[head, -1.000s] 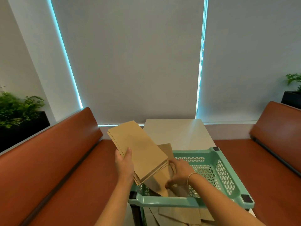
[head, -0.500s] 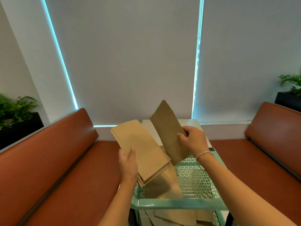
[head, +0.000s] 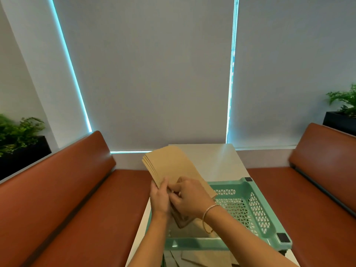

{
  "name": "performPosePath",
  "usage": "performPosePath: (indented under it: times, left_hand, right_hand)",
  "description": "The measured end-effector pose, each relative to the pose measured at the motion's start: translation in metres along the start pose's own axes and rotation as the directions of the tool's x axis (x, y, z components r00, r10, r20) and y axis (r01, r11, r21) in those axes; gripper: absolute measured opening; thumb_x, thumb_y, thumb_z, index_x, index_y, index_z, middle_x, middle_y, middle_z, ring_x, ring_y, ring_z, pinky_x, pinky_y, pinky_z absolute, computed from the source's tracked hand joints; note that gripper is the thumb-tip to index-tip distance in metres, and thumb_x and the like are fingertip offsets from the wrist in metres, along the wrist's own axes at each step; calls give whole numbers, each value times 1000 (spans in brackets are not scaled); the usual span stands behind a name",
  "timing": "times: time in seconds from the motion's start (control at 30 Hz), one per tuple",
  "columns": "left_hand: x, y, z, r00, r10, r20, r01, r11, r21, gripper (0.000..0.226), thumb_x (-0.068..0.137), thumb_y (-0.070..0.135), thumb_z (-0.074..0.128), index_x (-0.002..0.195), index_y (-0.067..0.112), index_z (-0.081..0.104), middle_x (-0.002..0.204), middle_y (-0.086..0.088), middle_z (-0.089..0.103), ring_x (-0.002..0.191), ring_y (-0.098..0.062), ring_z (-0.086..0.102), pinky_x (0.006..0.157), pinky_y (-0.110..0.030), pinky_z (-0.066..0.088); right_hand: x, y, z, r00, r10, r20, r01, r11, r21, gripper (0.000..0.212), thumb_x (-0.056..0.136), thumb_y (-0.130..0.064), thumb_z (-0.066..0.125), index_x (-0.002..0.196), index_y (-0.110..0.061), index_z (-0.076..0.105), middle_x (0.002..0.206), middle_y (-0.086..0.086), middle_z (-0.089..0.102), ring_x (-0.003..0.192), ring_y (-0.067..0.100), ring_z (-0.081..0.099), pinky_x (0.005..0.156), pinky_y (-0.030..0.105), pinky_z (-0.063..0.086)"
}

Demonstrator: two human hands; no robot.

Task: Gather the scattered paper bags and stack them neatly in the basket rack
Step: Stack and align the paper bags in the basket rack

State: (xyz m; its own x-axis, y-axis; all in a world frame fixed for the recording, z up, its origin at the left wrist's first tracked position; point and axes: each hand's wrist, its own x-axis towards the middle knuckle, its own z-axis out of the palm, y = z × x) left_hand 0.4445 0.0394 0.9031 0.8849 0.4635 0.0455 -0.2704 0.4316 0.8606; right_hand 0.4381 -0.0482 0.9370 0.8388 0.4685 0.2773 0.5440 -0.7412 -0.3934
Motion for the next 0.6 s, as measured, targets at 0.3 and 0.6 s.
performPosePath:
  times: [0.3, 0.6]
  left_hand:
    - [1, 5, 7, 984, 12, 177, -9, 1000, -15, 21, 95, 2, 45, 105, 16, 57, 90, -2, 70, 78, -15, 67, 70, -28, 56]
    - [-23, -36, 65, 896, -151, 419, -46, 904, 424, 29, 96, 15, 49, 121, 29, 43, 115, 1, 59, 100, -11, 58, 79, -26, 53]
  right_hand:
    - [-3, 61, -14, 856, 516, 39, -391, 597, 700, 70, 75, -4, 69, 136, -16, 36, 114, 6, 56, 97, 21, 57, 86, 36, 51]
    - [-45, 110, -43, 688, 721, -89, -317, 408, 856, 28, 74, 11, 59, 94, -8, 57, 83, 7, 63, 66, 14, 56, 49, 20, 46]
